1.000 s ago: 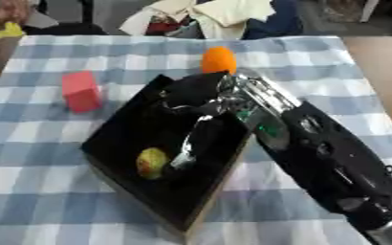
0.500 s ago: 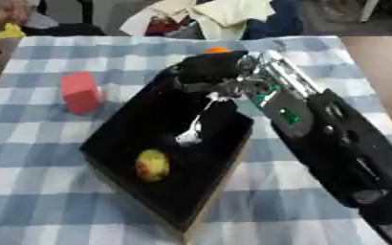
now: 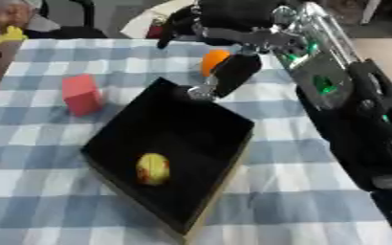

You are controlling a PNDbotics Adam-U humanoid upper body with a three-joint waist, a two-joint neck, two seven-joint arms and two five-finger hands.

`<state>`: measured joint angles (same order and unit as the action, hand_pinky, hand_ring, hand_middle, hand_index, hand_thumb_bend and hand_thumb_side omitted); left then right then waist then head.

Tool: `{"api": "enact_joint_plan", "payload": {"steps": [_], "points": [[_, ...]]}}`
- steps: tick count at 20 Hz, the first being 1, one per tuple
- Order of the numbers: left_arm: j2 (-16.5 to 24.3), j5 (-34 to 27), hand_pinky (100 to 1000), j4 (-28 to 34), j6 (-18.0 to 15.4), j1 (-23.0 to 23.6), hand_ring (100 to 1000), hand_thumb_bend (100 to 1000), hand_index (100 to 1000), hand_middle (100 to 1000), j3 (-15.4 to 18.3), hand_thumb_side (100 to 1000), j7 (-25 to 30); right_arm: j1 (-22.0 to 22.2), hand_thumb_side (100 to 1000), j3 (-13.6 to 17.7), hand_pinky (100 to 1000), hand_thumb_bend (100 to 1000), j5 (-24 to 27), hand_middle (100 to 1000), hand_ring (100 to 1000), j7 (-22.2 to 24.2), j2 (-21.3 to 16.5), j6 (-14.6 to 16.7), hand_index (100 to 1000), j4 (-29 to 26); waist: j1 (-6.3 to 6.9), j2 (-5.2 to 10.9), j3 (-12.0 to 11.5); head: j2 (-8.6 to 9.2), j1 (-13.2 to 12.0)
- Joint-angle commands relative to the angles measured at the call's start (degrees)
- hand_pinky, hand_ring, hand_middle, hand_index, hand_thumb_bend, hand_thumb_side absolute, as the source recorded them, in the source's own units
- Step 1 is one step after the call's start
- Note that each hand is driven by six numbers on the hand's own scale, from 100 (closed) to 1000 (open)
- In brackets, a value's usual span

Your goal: Pick up objects on the table and place them in the box.

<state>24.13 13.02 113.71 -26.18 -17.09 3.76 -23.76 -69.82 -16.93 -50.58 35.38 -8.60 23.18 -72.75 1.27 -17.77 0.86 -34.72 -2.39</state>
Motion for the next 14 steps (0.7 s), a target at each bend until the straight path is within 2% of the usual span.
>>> {"api": "enact_joint_plan", "payload": {"steps": [1,8,14], "points": [[0.54,-0.50,516,0.88,-0.13,-0.53,728,172,796,669,0.14,894,0.23,-1.94,685,1.96,833,412,-5.19,852,881,-3.03,1.55,-0.28,881,2.94,0.26,0.85,-0.28,-0.56,0.36],[0.07,-0.47,513,0.88,-0.23,-0.63,729,172,794,670,0.04,897,0.44,-3.45,683,5.23,839,438,-13.90,865,889,-8.14,3.88,-0.70,883,9.33,0.52,0.03,-0.71,-1.31,0.83],[-0.30,-0.31,511,0.88,-0.21,-0.61,730,170,792,670,-0.02,898,0.51,-4.04,696,8.85,845,416,-19.56,867,892,-11.29,4.52,-3.22,888,12.70,0.71,-0.63,-1.03,-1.13,1.21]]}}
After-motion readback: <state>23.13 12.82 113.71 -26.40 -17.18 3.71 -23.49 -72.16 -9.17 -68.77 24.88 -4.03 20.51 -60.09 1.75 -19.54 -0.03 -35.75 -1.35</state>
